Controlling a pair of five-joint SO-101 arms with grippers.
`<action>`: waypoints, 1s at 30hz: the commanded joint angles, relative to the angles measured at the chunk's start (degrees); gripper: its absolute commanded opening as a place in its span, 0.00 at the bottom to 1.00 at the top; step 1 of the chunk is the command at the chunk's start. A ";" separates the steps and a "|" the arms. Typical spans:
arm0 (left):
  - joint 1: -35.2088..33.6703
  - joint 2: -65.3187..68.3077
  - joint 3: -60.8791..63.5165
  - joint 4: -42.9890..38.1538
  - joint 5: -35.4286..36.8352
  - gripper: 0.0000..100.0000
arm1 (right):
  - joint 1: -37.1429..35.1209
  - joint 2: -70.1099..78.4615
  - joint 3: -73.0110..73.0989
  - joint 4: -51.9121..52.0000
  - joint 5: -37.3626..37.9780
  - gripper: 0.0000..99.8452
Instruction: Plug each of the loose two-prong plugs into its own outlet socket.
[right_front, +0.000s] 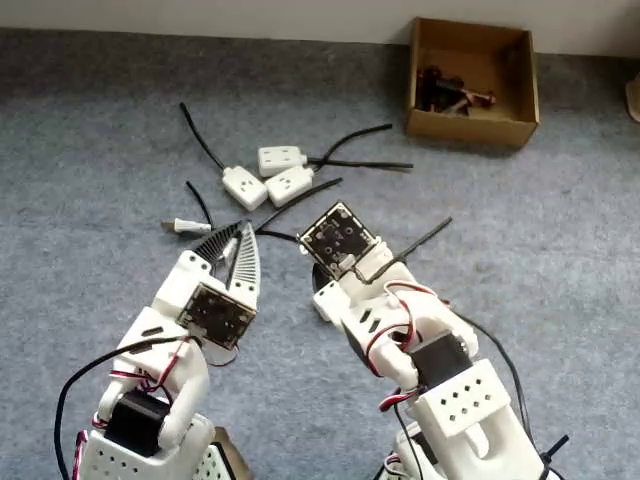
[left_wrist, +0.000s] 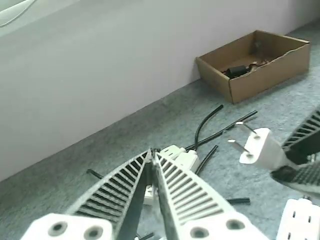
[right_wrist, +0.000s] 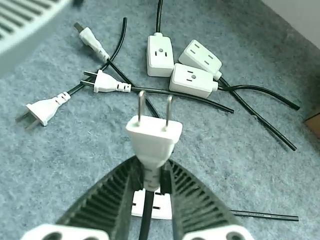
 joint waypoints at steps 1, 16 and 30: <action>5.14 -0.57 -2.68 0.00 0.62 0.01 | -0.66 -1.36 -0.48 -1.63 -0.44 0.01; 12.79 -0.66 -3.21 -0.09 0.62 0.01 | -0.66 -1.45 2.68 -6.81 -0.44 0.01; 15.43 -0.66 -0.04 -2.81 0.26 0.01 | -2.42 -1.54 2.68 -6.55 -0.79 0.01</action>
